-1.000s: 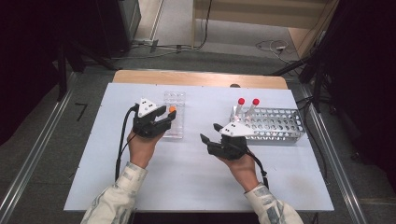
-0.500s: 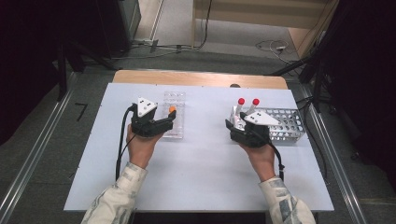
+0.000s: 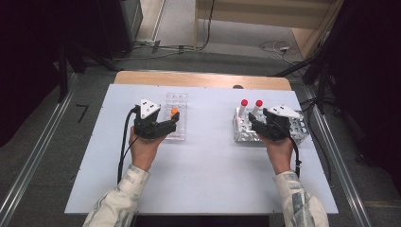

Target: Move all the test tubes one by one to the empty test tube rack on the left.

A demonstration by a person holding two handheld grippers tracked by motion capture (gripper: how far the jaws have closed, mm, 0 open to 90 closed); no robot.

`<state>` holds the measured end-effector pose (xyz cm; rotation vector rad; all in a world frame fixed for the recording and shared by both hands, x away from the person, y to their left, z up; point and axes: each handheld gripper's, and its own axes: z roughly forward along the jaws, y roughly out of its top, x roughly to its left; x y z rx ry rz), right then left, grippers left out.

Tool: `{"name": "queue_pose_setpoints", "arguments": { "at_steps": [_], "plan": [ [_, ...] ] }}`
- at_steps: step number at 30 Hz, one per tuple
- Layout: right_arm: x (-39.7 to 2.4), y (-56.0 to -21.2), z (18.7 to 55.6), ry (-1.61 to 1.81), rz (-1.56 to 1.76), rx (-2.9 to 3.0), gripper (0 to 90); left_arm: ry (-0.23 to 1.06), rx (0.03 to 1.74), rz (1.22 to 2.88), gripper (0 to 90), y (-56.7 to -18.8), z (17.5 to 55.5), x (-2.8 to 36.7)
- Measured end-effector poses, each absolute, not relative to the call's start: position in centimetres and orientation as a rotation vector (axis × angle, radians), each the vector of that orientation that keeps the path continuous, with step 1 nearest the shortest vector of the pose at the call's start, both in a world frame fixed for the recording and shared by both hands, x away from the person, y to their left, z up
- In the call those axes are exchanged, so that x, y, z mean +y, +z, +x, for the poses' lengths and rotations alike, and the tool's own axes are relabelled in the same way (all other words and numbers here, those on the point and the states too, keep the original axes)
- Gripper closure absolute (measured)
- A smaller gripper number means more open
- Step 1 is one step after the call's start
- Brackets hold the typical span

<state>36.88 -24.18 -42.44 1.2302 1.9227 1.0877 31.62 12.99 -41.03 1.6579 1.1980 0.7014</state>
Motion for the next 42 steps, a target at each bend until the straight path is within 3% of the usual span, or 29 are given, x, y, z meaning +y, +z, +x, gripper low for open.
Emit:
{"name": "queue_pose_setpoints", "arguments": {
  "at_steps": [28, 42],
  "plan": [
    [-23.8, -44.0, 41.0, 1.01, 1.31, 1.924, 70.1, 0.705, 1.187, 1.673, 28.6, -41.0, 31.5, 12.7],
    [-24.0, -41.6, 40.2, 1.064, 1.255, 1.883, 70.9, 0.708, 1.186, 1.674, 27.4, -41.1, 31.5, 12.6]
  ]
}}
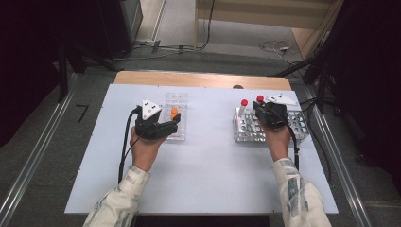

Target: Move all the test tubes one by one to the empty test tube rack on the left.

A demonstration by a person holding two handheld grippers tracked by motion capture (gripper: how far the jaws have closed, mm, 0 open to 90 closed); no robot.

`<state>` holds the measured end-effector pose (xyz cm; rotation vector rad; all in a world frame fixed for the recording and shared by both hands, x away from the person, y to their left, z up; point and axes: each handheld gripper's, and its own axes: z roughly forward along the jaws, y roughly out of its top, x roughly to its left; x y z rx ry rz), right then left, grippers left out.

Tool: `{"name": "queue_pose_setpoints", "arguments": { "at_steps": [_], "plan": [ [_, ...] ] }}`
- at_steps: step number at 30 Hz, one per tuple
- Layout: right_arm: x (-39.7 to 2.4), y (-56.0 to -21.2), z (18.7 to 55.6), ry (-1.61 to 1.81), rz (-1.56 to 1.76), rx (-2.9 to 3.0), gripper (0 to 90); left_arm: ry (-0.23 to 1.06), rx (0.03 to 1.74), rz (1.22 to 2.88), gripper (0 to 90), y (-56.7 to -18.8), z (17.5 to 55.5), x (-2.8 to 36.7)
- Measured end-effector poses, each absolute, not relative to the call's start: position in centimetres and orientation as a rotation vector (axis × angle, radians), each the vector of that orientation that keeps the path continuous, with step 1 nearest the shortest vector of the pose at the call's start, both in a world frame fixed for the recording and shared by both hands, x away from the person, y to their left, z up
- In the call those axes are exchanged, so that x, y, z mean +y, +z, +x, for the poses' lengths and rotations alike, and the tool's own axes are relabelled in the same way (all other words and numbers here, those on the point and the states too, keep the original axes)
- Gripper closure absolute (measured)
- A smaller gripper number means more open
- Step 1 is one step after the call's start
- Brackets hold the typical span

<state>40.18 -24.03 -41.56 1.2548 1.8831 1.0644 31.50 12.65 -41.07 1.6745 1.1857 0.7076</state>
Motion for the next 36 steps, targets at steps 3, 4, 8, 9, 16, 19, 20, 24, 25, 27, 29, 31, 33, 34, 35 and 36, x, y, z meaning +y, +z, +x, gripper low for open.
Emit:
{"name": "queue_pose_setpoints", "arguments": {
  "at_steps": [3, 4, 8, 9, 16, 19, 20, 24, 25, 27, 29, 31, 33, 34, 35, 36],
  "plan": [
    [-24.2, -40.4, 39.6, 1.098, 1.231, 1.863, 71.1, 0.708, 1.185, 1.675, 27.2, -41.0, 31.5, 12.7],
    [-24.3, -40.1, 39.4, 1.104, 1.222, 1.856, 71.1, 0.708, 1.185, 1.672, 27.2, -41.0, 31.5, 12.7],
    [-24.4, -39.0, 38.4, 1.127, 1.198, 1.847, 71.1, 0.708, 1.183, 1.665, 27.3, -40.9, 31.4, 12.7],
    [-24.4, -38.9, 38.2, 1.134, 1.193, 1.849, 71.1, 0.708, 1.183, 1.662, 27.3, -40.9, 31.3, 12.7],
    [-24.2, -38.3, 36.3, 1.174, 1.151, 1.882, 71.1, 0.696, 1.183, 1.658, 27.3, -40.9, 31.4, 12.7],
    [-23.8, -38.2, 35.6, 1.19, 1.132, 1.902, 71.1, 0.692, 1.184, 1.655, 27.3, -40.9, 31.3, 12.6],
    [-23.6, -38.3, 35.4, 1.2, 1.124, 1.909, 71.1, 0.689, 1.184, 1.653, 27.3, -40.8, 31.3, 12.6],
    [-22.7, -38.5, 34.7, 1.228, 1.093, 1.938, 71.1, 0.677, 1.182, 1.649, 27.3, -40.8, 31.3, 12.6],
    [-22.4, -38.6, 34.6, 1.23, 1.088, 1.944, 71.1, 0.676, 1.182, 1.65, 27.3, -40.8, 31.3, 12.5],
    [-21.8, -38.7, 34.3, 1.239, 1.072, 1.965, 71.1, 0.675, 1.18, 1.65, 27.2, -40.8, 31.3, 12.5],
    [-21.2, -38.8, 34.1, 1.248, 1.057, 1.981, 71.1, 0.675, 1.178, 1.651, 27.2, -40.8, 31.2, 12.5],
    [-20.4, -38.9, 33.8, 1.262, 1.041, 2.001, 71.1, 0.673, 1.177, 1.65, 27.1, -40.8, 31.2, 12.5],
    [-19.7, -39.0, 33.7, 1.271, 1.018, 2.019, 71.1, 0.671, 1.175, 1.652, 26.8, -40.8, 31.2, 12.5],
    [-19.4, -39.0, 33.6, 1.276, 1.02, 2.024, 71.1, 0.672, 1.176, 1.653, 26.0, -40.8, 31.2, 12.4],
    [-19.0, -39.0, 33.5, 1.282, 1.009, 2.033, 71.1, 0.671, 1.176, 1.655, 24.8, -40.8, 31.2, 12.4],
    [-18.7, -39.1, 33.4, 1.286, 1.003, 2.043, 71.1, 0.667, 1.173, 1.658, 24.1, -40.8, 31.2, 12.4]
  ]
}}
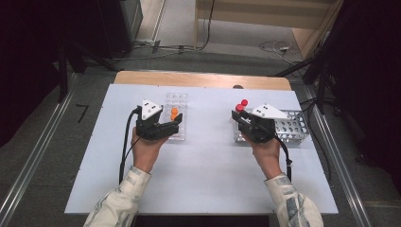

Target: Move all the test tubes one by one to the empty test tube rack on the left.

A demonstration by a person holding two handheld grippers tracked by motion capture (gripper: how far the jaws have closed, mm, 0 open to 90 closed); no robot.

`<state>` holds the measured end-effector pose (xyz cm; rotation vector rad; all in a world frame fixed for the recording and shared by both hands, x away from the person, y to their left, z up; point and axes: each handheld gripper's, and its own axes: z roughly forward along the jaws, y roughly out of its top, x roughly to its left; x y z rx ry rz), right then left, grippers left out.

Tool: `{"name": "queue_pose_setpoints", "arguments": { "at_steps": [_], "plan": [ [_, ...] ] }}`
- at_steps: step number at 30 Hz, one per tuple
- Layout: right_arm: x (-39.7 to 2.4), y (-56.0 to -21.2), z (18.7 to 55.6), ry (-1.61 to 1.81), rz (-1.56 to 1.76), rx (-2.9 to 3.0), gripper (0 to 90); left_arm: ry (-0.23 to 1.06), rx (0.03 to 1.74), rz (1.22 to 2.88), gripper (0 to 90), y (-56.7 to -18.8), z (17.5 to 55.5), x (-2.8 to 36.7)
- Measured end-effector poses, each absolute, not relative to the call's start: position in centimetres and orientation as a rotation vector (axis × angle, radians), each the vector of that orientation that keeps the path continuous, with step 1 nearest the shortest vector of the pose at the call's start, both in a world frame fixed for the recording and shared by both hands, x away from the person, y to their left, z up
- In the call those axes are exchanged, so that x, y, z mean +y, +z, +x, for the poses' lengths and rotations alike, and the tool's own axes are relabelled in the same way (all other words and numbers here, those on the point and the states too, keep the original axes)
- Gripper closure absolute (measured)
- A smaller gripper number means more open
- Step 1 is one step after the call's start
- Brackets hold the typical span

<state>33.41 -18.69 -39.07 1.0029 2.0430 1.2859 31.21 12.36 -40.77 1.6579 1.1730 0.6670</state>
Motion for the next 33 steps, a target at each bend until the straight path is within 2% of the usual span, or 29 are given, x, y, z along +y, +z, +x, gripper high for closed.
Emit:
{"name": "queue_pose_setpoints", "arguments": {
  "at_steps": [8, 21, 33],
  "plan": [
    [-15.7, -40.1, 32.8, 1.299, 0.944, 2.128, 71.1, 0.654, 1.136, 1.657, 23.3, -40.4, 30.7, 11.6],
    [-10.9, -42.4, 31.5, 1.292, 0.858, 2.265, 71.1, 0.54, 1.004, 1.704, 24.8, -39.8, 29.3, 8.5],
    [-9.5, -42.7, 30.9, 1.313, 0.824, 2.3, 71.1, 0.521, 0.927, 1.766, 57.7, -40.3, 28.9, 7.5]
  ]
}}
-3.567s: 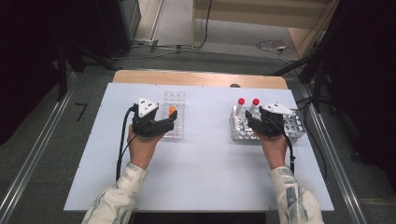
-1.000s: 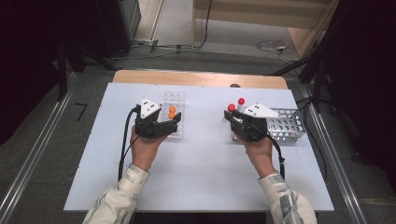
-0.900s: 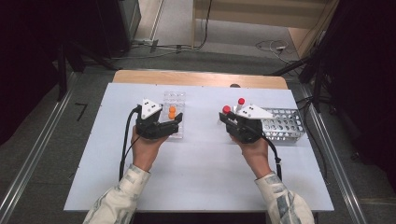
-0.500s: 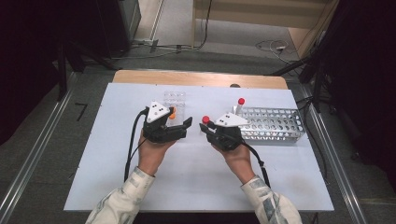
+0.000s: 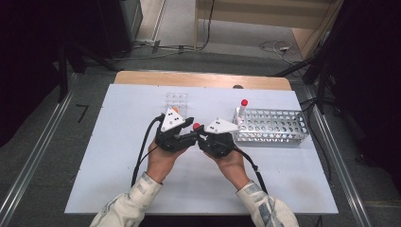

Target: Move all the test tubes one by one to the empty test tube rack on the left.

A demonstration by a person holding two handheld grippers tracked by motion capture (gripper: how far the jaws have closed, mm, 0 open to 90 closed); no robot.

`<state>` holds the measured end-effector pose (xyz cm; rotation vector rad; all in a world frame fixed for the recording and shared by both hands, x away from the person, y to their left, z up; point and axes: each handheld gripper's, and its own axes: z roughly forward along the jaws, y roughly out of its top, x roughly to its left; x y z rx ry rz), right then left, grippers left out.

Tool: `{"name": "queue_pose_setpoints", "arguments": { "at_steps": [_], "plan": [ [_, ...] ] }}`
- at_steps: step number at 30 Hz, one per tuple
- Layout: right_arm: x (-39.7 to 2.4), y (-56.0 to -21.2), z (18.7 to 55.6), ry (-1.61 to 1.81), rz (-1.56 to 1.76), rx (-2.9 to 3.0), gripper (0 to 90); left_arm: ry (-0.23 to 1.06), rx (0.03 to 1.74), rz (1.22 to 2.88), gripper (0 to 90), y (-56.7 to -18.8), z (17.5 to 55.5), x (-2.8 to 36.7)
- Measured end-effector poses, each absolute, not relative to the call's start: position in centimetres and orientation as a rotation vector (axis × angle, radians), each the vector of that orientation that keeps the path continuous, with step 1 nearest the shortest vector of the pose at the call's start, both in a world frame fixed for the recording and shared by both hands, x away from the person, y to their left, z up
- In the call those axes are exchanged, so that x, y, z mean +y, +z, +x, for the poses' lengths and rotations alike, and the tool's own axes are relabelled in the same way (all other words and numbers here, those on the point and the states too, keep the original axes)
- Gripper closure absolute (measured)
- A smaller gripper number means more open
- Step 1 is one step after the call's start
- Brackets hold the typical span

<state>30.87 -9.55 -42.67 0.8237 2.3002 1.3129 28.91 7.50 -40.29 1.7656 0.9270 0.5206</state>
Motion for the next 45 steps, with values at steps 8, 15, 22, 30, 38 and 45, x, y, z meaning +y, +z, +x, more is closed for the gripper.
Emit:
{"name": "queue_pose_setpoints", "arguments": {
  "at_steps": [8, 15, 22, 30, 38, 45],
  "plan": [
    [-9.8, -42.5, 30.9, 1.317, 0.828, 2.295, 71.1, 0.514, 0.911, 1.785, 65.3, -40.5, 28.9, 7.3],
    [-9.8, -42.6, 30.8, 1.309, 0.823, 2.301, 71.0, 0.522, 0.913, 1.792, 69.4, -40.6, 28.9, 7.2],
    [-9.9, -42.5, 30.8, 1.322, 0.823, 2.301, 66.6, 0.515, 0.914, 1.789, 70.0, -40.5, 28.8, 7.2],
    [-10.5, -42.4, 30.6, 1.339, 0.8, 2.331, 48.4, 0.518, 0.934, 1.761, 70.0, -40.3, 28.9, 7.9],
    [-11.8, -42.5, 30.1, 1.345, 0.81, 2.333, 36.5, 0.498, 0.936, 1.748, 70.1, -40.0, 28.9, 8.4],
    [-12.9, -42.2, 29.5, 1.353, 0.81, 2.32, 31.9, 0.464, 0.938, 1.73, 70.0, -39.5, 28.7, 9.1]
  ]
}}
